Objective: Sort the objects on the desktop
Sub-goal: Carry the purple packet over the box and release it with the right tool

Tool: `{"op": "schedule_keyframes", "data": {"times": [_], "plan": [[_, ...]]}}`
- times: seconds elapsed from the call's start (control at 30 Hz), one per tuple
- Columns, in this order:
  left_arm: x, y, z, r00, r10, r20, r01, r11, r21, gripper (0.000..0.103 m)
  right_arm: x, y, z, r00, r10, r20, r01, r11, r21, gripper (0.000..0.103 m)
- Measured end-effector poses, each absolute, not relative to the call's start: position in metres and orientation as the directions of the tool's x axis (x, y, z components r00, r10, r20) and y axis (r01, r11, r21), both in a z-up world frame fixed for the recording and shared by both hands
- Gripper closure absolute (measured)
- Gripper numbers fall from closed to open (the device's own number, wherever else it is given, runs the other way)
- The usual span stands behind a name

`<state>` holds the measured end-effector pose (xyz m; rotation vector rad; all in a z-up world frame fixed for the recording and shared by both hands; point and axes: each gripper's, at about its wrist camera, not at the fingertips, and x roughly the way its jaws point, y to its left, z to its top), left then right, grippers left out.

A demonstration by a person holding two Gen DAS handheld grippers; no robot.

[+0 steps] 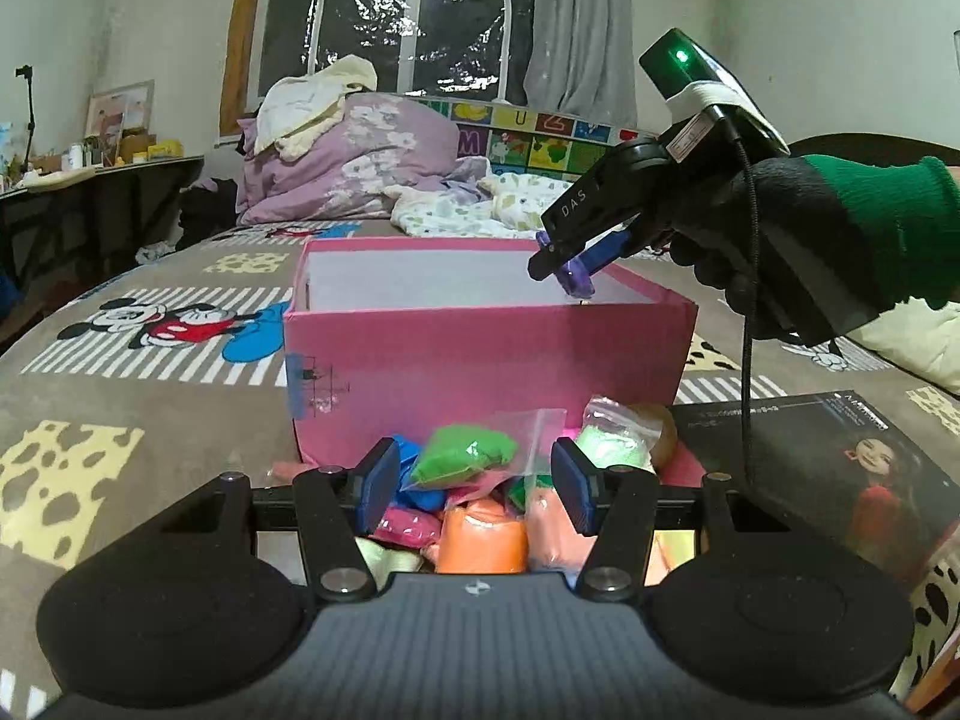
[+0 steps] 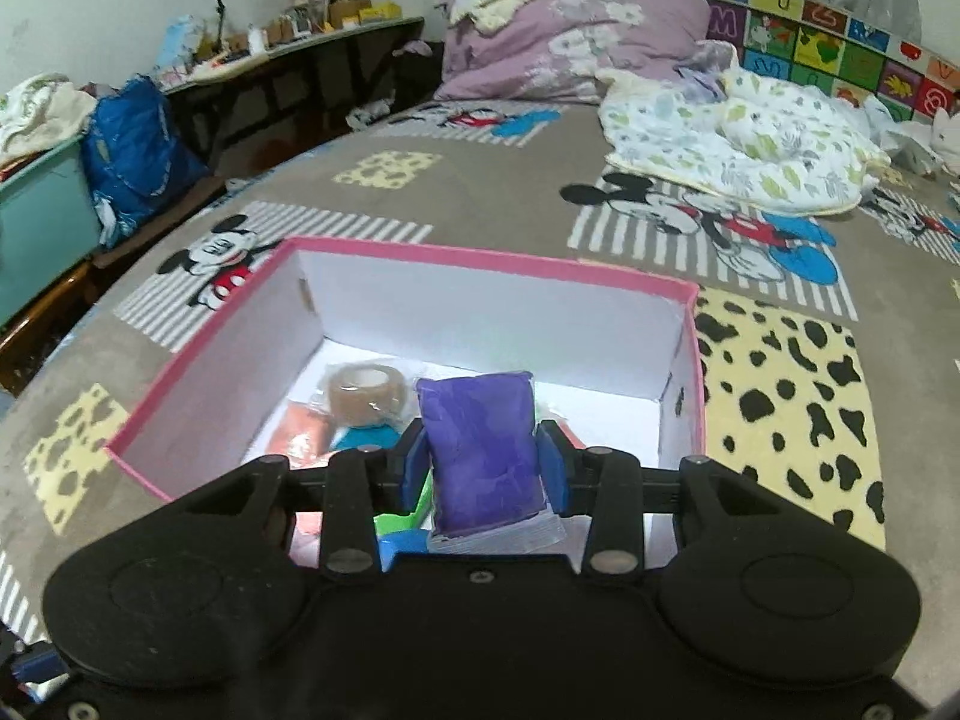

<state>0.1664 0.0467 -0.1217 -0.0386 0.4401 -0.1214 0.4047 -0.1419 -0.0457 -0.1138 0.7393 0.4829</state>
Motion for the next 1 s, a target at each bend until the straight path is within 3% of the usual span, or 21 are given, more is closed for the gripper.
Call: {"op": "schedule_keyframes", "data": {"times": [0.43,1.0], "plan": [[0.171,0.051,-0.124,0.886,-0.159,-0.436,0.117,0.986,-0.123,0.049,0.433,-0.125,-0.080,0.519,0.339,-0.785,-0.460,0.884,0.077,0.065],[0.177,0.056,-0.128,0.872,-0.170,-0.458,0.113,0.982,-0.148,0.049,0.452,-0.115,-0.089,0.455,0.244,-0.856,-0.436,0.900,0.025,0.062]]}}
